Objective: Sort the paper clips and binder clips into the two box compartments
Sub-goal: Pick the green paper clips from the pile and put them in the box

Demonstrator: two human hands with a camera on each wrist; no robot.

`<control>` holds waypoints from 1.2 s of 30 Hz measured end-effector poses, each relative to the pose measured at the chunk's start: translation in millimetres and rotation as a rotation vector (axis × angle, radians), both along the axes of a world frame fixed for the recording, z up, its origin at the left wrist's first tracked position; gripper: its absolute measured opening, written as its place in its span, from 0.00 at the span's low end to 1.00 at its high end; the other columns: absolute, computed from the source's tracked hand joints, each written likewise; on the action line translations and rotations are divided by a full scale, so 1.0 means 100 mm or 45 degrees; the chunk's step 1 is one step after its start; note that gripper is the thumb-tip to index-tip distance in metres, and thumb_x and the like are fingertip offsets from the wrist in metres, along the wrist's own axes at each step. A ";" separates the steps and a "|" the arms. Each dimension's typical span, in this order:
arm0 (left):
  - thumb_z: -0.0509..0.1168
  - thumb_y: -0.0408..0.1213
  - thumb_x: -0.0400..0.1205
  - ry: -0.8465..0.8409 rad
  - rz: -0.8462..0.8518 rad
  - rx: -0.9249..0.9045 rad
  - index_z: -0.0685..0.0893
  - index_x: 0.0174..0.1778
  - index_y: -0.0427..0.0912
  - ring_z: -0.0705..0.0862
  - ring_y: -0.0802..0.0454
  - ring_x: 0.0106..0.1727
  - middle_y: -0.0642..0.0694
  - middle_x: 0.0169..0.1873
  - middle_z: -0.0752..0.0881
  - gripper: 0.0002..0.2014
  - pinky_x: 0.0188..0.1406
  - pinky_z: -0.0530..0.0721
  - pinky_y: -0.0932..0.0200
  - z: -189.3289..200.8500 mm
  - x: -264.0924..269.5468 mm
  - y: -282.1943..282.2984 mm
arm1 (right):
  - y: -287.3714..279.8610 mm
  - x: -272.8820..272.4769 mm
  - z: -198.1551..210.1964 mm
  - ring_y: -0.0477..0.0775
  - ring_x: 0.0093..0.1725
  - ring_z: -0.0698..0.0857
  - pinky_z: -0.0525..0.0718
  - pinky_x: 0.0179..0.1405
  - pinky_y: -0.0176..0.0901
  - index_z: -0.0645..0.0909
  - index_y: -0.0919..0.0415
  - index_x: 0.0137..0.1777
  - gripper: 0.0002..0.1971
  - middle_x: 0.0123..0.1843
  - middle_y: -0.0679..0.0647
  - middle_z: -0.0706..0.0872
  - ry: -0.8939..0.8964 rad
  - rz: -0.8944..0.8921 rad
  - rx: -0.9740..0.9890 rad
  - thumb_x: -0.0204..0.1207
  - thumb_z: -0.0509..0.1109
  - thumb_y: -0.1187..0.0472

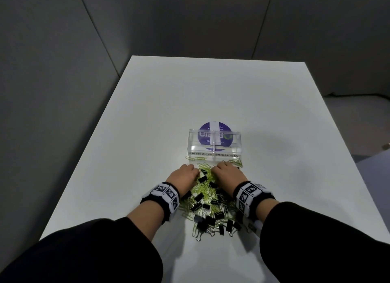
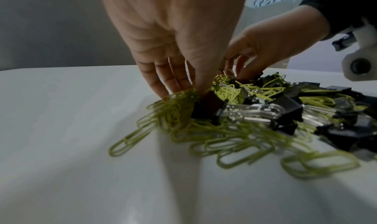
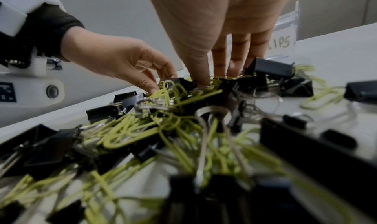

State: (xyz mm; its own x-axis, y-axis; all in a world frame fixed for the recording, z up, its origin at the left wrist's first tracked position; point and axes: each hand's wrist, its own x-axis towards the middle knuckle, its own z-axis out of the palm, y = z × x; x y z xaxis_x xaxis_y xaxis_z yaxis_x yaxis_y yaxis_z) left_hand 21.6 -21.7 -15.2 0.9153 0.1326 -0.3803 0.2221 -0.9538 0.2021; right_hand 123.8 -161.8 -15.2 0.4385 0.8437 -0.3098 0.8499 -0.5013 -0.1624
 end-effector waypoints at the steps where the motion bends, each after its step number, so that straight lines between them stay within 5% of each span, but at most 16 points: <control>1: 0.59 0.34 0.83 0.004 -0.003 0.008 0.74 0.64 0.37 0.75 0.42 0.61 0.39 0.60 0.76 0.14 0.55 0.77 0.50 0.01 0.01 -0.01 | 0.01 0.00 0.00 0.62 0.68 0.72 0.76 0.64 0.54 0.71 0.63 0.66 0.17 0.66 0.61 0.76 -0.007 0.016 -0.011 0.78 0.63 0.65; 11: 0.59 0.29 0.82 -0.067 -0.004 0.059 0.76 0.60 0.35 0.78 0.41 0.55 0.39 0.59 0.75 0.12 0.50 0.79 0.51 -0.04 -0.07 -0.05 | 0.04 0.03 0.03 0.61 0.61 0.78 0.76 0.60 0.53 0.75 0.64 0.59 0.11 0.60 0.61 0.83 -0.142 0.163 -0.041 0.79 0.62 0.64; 22: 0.56 0.33 0.84 -0.039 0.083 -0.080 0.76 0.62 0.36 0.80 0.41 0.58 0.37 0.58 0.81 0.12 0.58 0.79 0.51 -0.05 -0.06 0.03 | 0.01 -0.05 0.16 0.60 0.61 0.78 0.76 0.60 0.49 0.76 0.66 0.59 0.11 0.60 0.62 0.81 0.044 -0.046 -0.023 0.80 0.58 0.69; 28: 0.60 0.33 0.82 0.031 0.076 -0.124 0.79 0.59 0.34 0.80 0.40 0.58 0.37 0.59 0.78 0.11 0.58 0.77 0.52 -0.01 -0.03 0.08 | -0.03 -0.03 0.29 0.58 0.53 0.81 0.71 0.48 0.39 0.78 0.66 0.56 0.10 0.56 0.61 0.84 0.240 -0.263 0.084 0.79 0.58 0.70; 36: 0.57 0.32 0.83 -0.028 0.148 -0.228 0.77 0.63 0.37 0.79 0.45 0.62 0.41 0.62 0.80 0.13 0.60 0.75 0.57 0.02 -0.10 0.16 | -0.14 -0.02 0.28 0.55 0.53 0.82 0.79 0.57 0.43 0.78 0.63 0.54 0.07 0.56 0.58 0.85 0.407 -0.462 0.237 0.80 0.62 0.65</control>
